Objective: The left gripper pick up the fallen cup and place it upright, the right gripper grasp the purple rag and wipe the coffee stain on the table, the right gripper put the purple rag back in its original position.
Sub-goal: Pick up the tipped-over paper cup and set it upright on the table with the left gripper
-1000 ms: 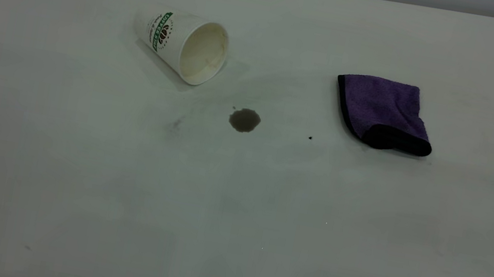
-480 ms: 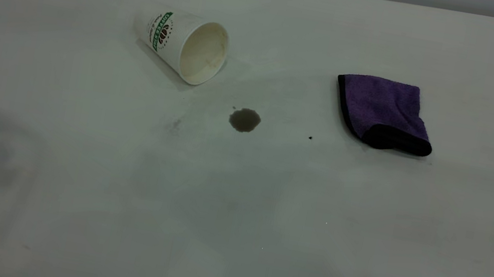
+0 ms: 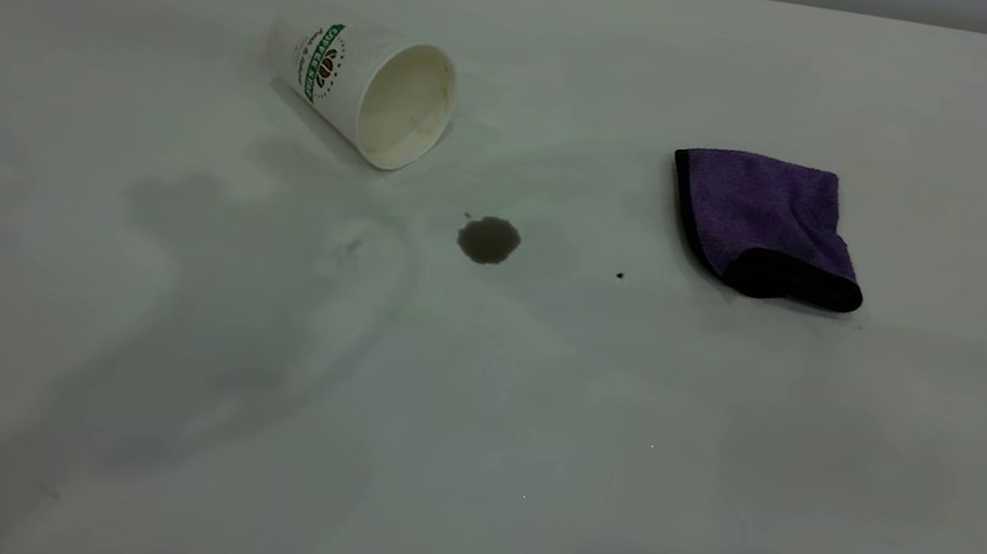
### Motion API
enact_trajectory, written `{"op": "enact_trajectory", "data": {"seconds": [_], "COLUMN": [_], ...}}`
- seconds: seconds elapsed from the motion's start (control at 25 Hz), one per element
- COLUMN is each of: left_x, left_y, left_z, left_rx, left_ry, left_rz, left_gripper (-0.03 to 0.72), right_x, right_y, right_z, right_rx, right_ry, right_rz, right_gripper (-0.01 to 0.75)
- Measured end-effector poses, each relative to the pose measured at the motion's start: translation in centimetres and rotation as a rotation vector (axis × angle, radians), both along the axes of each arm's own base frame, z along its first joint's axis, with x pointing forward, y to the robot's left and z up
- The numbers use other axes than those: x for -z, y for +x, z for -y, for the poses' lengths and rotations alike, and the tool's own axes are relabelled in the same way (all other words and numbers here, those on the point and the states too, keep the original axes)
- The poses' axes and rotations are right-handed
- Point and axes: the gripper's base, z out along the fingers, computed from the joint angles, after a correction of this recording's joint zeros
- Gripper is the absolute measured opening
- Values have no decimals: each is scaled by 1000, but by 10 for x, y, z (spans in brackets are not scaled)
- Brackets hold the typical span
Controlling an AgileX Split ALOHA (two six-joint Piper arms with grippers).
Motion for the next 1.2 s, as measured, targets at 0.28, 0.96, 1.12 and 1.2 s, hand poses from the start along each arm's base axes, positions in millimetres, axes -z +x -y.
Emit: {"op": "enact_trajectory", "data": {"seconds": [0.28, 0.96, 1.12, 1.2], "left_x": [65, 174, 185, 185], "left_y": [27, 71, 77, 79], "left_z": [56, 74, 65, 59], "left_rx": [84, 346, 337, 281], "left_ry": [137, 475, 496, 488], "left_rz": [53, 137, 164, 181], "left_gripper": [655, 572, 467, 350], "right_x": [0, 0, 0, 0], "right_y": [0, 0, 0, 0], "right_z": [0, 0, 0, 0], "right_rx": [0, 0, 0, 0], "right_ry": [0, 0, 0, 0], "right_rz": [0, 0, 0, 0], "right_gripper": [238, 238, 238, 238]}}
